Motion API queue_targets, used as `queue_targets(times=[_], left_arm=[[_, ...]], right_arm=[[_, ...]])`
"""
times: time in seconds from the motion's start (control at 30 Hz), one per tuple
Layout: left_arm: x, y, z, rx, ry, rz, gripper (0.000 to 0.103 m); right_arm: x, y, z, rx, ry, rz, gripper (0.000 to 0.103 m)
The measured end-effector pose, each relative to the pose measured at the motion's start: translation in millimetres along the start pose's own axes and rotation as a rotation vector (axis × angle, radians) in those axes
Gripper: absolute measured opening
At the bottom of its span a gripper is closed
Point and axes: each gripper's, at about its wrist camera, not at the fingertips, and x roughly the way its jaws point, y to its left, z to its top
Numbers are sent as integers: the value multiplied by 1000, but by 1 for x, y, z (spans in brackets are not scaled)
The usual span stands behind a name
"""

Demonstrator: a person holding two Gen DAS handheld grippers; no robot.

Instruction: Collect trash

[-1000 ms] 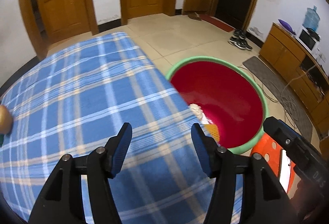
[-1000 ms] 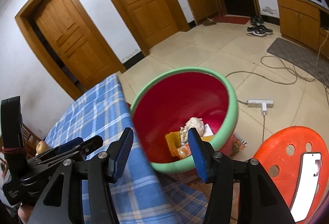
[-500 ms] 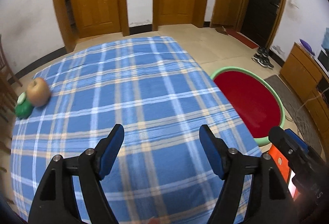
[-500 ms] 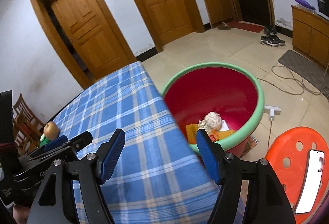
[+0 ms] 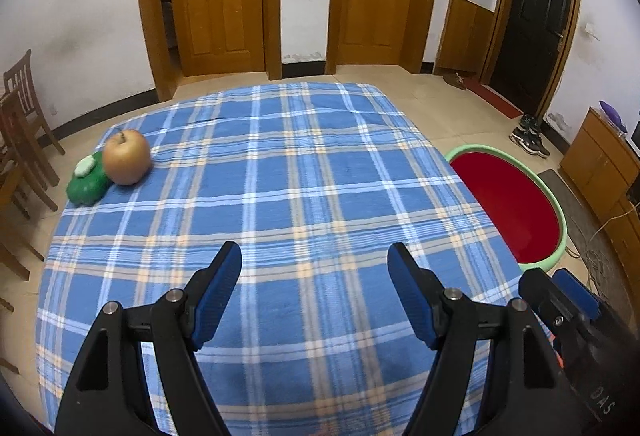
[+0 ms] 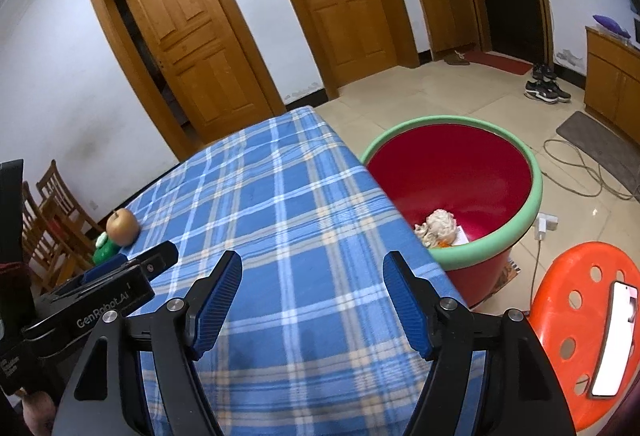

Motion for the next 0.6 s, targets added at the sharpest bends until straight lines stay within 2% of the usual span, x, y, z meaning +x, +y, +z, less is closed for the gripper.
queue_targets(times=[0.27,0.6], left_arm=[[-9,10,-9,-7,-18,25,75],[-10,11,-13,-5,-16,23,75]], right_arm=[[-2,8,-9,-28,0,0,74],[-3,10,-11,-30,5,-1,74]])
